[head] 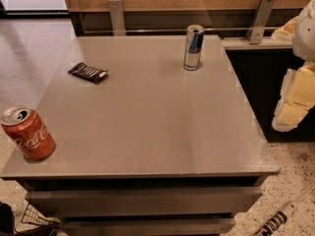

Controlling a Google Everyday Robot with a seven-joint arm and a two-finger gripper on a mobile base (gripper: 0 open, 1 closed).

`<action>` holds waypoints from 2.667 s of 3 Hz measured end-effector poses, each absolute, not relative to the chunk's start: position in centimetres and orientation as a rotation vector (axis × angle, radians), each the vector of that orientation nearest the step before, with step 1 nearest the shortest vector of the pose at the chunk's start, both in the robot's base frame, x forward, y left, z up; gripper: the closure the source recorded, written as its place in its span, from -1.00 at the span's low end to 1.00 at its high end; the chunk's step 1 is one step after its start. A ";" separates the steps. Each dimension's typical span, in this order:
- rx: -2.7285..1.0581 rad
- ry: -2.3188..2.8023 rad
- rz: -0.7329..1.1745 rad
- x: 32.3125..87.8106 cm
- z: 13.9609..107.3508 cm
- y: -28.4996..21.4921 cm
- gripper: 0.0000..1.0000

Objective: Pick rxbar chocolate

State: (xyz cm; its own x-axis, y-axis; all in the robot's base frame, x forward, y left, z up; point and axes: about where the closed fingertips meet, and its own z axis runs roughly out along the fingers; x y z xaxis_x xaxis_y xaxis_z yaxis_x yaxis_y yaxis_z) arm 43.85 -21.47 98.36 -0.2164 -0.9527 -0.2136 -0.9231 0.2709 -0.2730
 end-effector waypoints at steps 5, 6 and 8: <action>-1.260 1.827 0.482 54.5 95.0 -4.9 -1.00; -1.143 1.680 0.578 57.3 95.3 -1.0 -1.00; -0.956 1.538 0.496 62.9 98.3 0.3 -1.00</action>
Offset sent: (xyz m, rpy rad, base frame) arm 0.1158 0.0950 0.0002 0.3197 -0.2167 0.0597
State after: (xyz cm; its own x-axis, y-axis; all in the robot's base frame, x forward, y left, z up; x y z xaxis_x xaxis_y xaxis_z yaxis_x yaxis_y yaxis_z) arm 62.86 0.33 98.33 0.0357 -0.2911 -0.9560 -0.7950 0.5714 -0.2036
